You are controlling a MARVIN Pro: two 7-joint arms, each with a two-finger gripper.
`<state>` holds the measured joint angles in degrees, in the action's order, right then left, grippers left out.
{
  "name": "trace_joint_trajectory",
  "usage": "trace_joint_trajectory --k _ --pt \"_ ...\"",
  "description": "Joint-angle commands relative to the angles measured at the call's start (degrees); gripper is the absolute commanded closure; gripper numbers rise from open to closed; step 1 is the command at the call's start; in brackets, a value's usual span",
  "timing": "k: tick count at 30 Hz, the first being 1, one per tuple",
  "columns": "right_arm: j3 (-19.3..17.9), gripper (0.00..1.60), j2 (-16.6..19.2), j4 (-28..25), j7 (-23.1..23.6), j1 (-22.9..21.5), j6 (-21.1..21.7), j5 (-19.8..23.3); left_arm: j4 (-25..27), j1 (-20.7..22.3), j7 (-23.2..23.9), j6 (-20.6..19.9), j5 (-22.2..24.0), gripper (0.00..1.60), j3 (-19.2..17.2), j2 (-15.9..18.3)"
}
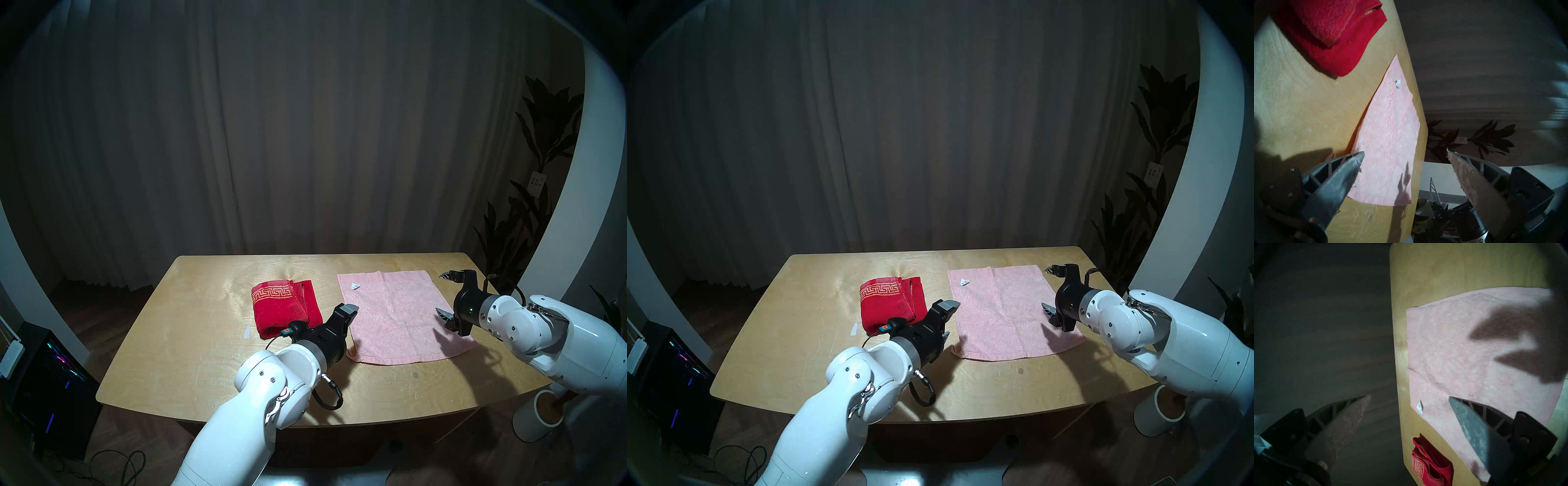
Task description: Fold each towel twice and stack them on table
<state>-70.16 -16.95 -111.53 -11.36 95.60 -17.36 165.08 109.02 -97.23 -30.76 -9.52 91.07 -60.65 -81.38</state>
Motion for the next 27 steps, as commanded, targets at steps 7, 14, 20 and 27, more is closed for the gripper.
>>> trace_joint_trajectory --k 7,14,20,27 --pt "-5.2 0.00 0.8 1.4 6.4 6.5 6.1 -0.1 0.3 9.0 -13.0 11.3 0.3 0.00 7.1 -2.1" --pt "-7.6 0.00 0.1 2.9 8.2 9.7 9.7 -0.1 1.0 10.3 -18.1 17.3 2.0 0.00 9.4 -1.8" --pt "-11.4 0.00 -1.9 5.5 7.5 13.4 16.6 -0.1 3.3 10.8 -19.4 21.4 6.0 0.00 12.7 0.3" --pt "-13.7 0.00 -2.8 7.1 7.2 15.7 22.6 -0.1 3.7 12.4 -19.5 23.8 8.4 0.00 16.5 2.1"
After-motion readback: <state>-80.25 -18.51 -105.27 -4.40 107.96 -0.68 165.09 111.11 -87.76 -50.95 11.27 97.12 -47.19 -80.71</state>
